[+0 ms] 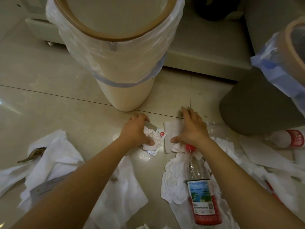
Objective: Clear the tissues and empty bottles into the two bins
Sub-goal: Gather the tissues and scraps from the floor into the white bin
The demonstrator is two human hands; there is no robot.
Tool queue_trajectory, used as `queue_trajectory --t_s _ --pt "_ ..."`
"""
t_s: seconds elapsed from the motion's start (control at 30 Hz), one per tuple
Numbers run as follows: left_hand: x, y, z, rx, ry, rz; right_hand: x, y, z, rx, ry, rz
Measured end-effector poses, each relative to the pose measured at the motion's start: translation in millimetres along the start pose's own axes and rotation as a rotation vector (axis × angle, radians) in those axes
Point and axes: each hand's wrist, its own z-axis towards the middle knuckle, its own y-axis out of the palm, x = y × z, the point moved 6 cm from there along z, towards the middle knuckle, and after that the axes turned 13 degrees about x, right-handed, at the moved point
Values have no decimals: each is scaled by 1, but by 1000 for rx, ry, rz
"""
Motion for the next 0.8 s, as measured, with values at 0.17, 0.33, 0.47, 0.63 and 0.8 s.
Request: queue_trajectory --t_s 0.17,0.33,0.47,0.63,0.8 --pt "-8 0 -9 56 -15 1 -3 -5 1 20 -19 -61" --pt "-14 -6 -17 97 -136 -253 -22 -2 -13 -18 -78 5" --pt "-23 -14 -20 118 -272 -472 -34 -6 -29 74 -226 -11" --pt "-22 -28 -29 197 -341 -599 -3 -39 -39 347 131 615" --pt "1 -32 -34 175 -317 -698 58 -78 -36 473 355 787"
